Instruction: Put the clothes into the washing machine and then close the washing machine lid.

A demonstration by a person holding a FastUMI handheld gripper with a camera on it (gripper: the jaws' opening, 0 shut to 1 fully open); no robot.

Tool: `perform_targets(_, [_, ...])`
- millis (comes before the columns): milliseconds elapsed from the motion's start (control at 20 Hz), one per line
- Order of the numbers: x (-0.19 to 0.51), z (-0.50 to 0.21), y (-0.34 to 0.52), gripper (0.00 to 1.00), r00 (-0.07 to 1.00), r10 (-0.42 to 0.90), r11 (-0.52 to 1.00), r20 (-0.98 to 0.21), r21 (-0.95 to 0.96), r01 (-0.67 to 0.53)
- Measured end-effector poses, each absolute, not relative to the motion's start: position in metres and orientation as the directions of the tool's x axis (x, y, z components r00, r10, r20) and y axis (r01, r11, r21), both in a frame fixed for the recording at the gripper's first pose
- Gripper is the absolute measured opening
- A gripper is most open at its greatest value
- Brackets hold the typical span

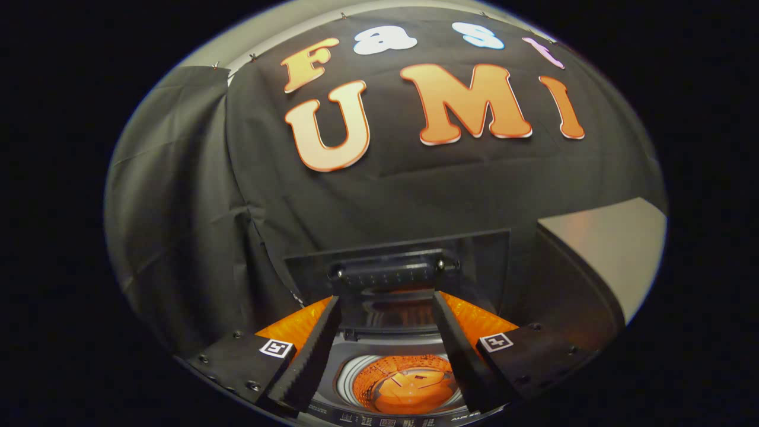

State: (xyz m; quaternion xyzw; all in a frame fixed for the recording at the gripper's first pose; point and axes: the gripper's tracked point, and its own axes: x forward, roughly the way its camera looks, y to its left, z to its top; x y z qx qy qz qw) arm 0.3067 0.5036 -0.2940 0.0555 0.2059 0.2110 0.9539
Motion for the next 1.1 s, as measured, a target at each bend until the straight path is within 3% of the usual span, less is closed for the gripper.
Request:
perform_targets(550, [0.278,-0.171,0.485,0.98,0.878,0.448,0.894,-0.165,0.081,-0.441])
perform_targets(1100, [0.255,-0.118,0.457,0.98,0.904,0.425,0.9,-0.047,0.126,-0.417])
